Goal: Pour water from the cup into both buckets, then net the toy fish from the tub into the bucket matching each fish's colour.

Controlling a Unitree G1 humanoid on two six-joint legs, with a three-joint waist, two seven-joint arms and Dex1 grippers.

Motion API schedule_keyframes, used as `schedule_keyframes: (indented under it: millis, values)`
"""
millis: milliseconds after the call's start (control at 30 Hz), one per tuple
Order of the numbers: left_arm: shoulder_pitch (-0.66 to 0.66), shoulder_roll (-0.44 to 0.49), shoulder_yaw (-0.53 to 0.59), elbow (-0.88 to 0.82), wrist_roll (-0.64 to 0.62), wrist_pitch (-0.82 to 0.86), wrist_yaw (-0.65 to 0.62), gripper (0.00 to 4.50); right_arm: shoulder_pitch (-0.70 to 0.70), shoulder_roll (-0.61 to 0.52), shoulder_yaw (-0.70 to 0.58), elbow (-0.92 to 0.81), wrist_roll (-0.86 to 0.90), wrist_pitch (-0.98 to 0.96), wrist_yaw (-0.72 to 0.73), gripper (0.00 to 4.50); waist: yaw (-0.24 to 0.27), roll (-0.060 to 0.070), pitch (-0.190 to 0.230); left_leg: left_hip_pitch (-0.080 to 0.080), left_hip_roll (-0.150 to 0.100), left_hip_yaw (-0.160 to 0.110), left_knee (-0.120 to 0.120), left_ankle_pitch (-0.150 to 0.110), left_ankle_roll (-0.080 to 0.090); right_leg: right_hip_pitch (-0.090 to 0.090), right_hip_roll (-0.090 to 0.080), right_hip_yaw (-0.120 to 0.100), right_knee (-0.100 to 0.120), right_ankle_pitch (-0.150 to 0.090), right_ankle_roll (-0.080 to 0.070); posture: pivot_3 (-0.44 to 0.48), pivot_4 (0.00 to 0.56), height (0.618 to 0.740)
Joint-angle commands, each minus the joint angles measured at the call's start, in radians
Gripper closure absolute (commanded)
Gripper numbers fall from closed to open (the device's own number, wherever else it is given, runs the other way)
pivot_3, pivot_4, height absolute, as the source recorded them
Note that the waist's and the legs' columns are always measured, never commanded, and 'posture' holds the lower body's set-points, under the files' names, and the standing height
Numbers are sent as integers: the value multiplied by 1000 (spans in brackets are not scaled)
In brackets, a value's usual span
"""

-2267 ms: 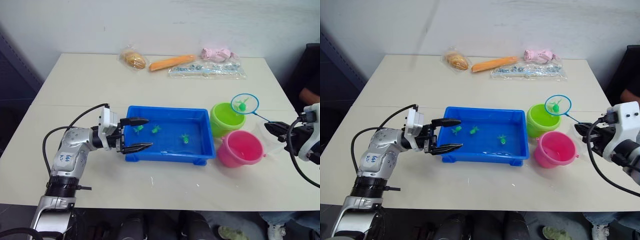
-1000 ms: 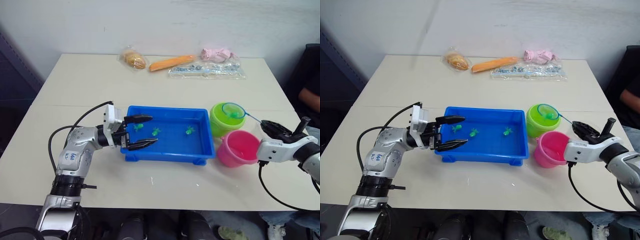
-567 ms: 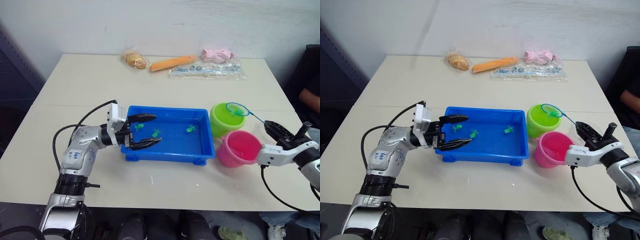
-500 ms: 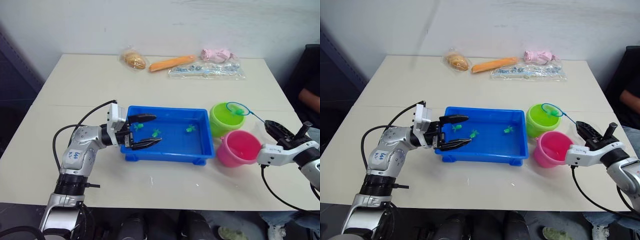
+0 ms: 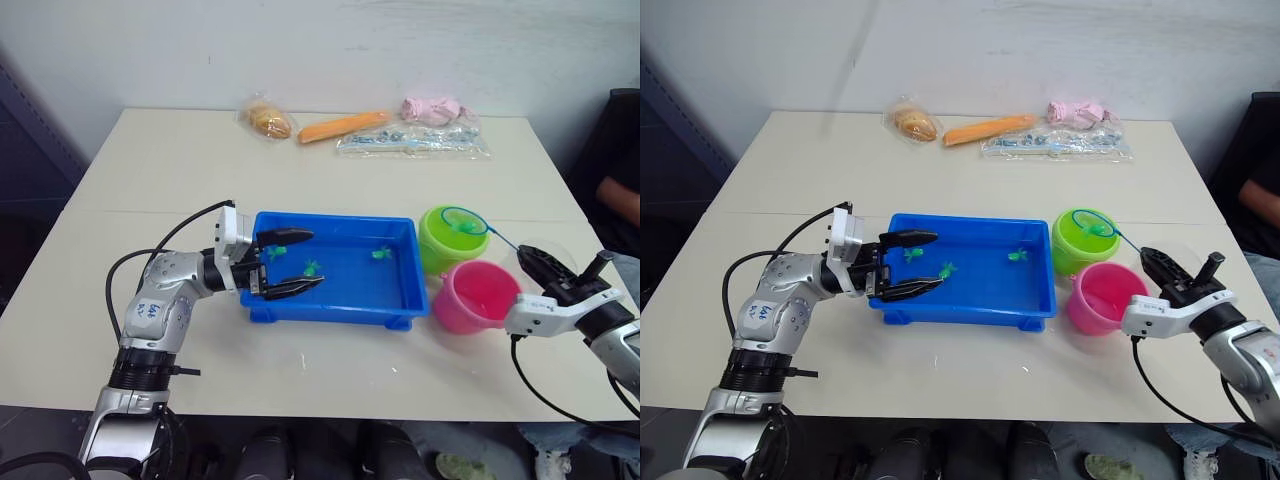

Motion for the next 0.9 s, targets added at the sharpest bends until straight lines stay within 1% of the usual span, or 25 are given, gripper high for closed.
schedule_keyframes:
  millis: [33, 200, 333, 433, 567, 700, 800, 867, 900]
  values:
    - [-6, -2, 13, -28, -13, -13, 10, 68, 18, 11, -38, -34, 20, 7, 6, 4500, 1, 0, 0, 0, 0, 0, 0, 0, 0, 0, 0, 0, 0, 0, 0, 0, 150, 740]
    - [1, -1, 14, -29, -14, -16, 12, 68, -5, 24, -70, -26, 19, 45, -1, 4500, 0, 0, 0, 0, 0, 0, 0, 0, 0, 0, 0, 0, 0, 0, 0, 0, 150, 740]
    - [12, -7, 7, -42, -17, -11, 16, 68, 16, 33, -36, -60, 6, 3, 3, 4500, -2, 0, 0, 1, 0, 0, 1, 0, 0, 0, 1, 0, 1, 0, 0, 0, 150, 740]
    - [15, -8, 10, -43, -19, -10, 20, 68, -22, 28, -61, -24, -14, 38, -22, 4500, -3, 0, 0, 1, 0, 0, 1, 0, 0, 0, 1, 0, 2, 0, -1, 0, 150, 740]
    - [18, -10, 8, -46, -19, -8, 22, 68, -6, 33, -6, -21, -34, 3, -20, 4500, -7, 0, 0, 1, 1, -1, 3, 0, 0, 1, 0, 0, 3, 0, -1, 0, 150, 740]
    - [21, -15, 10, -47, -19, -14, 25, 68, -46, 38, -16, -5, -36, 21, -43, 4500, -12, 0, 0, 1, 1, -1, 3, 0, 0, 1, 0, 0, 4, -1, -1, 0, 150, 740]
    - [25, -18, 9, -42, -14, -22, 25, 68, -38, 53, -17, -27, 21, 2, -21, 4500, -19, 0, 0, 1, 1, -1, 4, 0, 0, 1, 0, 1, 5, -1, -1, 0, 150, 740]
    - [26, -13, 18, -41, -17, -22, 26, 68, -47, 74, -54, -49, 127, 18, 19, 4500, -19, 0, 0, 1, 1, -1, 3, 0, -1, 1, 0, 0, 5, -1, -1, 0, 150, 740]
    - [32, -4, 24, -43, -18, -21, 22, 68, -56, 88, -70, -70, 227, 30, 65, 4500, -18, 0, 0, 1, 1, -1, 3, 0, -1, 1, 0, 0, 5, -1, -2, 0, 150, 740]
